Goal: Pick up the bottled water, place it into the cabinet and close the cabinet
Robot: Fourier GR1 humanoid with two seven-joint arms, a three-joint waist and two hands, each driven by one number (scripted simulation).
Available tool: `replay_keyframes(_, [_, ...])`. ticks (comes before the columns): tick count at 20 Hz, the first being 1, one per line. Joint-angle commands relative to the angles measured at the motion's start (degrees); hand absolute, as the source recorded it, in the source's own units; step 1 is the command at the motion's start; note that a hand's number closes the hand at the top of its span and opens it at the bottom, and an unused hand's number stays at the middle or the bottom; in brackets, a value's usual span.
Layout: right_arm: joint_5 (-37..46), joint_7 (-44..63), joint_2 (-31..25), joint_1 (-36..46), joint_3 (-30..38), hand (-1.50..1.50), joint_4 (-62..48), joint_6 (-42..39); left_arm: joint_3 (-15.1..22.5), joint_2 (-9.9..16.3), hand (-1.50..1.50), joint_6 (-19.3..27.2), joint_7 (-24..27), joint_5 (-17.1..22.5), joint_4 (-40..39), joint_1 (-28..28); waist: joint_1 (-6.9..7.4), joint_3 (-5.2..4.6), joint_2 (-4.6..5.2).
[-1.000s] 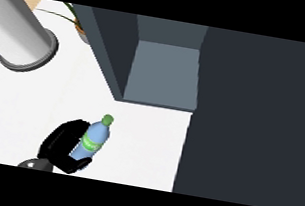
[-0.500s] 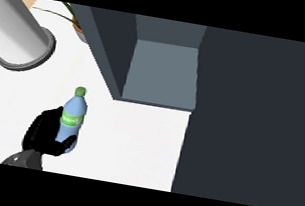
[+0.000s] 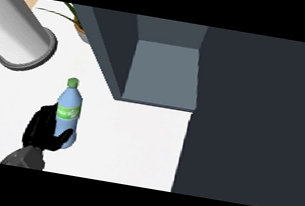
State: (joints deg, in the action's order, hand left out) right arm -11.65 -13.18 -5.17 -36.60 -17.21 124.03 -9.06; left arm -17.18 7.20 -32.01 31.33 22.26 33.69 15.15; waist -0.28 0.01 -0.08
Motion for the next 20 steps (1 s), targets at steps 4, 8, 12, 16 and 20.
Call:
replay_keyframes(4, [-1.1, 1.3, 0.0, 0.0, -0.8, -1.5, 1.5, 1.0, 4.2, -4.8, 1.5, 4.9, -8.3, 2.3, 15.4, -4.5, 0.29, 0.04, -0.11])
replay_keyframes(8, [-0.7, 0.8, -0.7, -0.6, -1.1, -1.5, 1.4, 0.7, 6.3, -4.6, 1.5, 7.5, -16.1, 3.9, 27.0, -7.0, 0.51, 0.07, -0.18])
replay_keyframes(12, [-1.7, -3.4, -0.4, 1.2, 0.1, -1.5, -3.6, -0.9, 10.6, -7.1, 1.5, 11.2, -14.3, 2.6, 31.1, -8.3, 0.13, 0.03, -0.04])
replay_keyframes(16, [0.5, 1.0, 0.3, 0.6, -3.0, -1.5, -0.1, 2.3, 13.0, -6.6, 1.5, 17.1, -20.6, 3.4, 40.1, -8.4, 0.19, 0.01, -0.04])
replay_keyframes(20, [1.0, 0.8, 0.6, 1.3, -4.2, -1.5, -0.5, 2.3, 22.9, -7.2, 1.5, 30.7, -20.3, 4.3, 42.0, -1.6, -0.2, 0.0, -0.04])
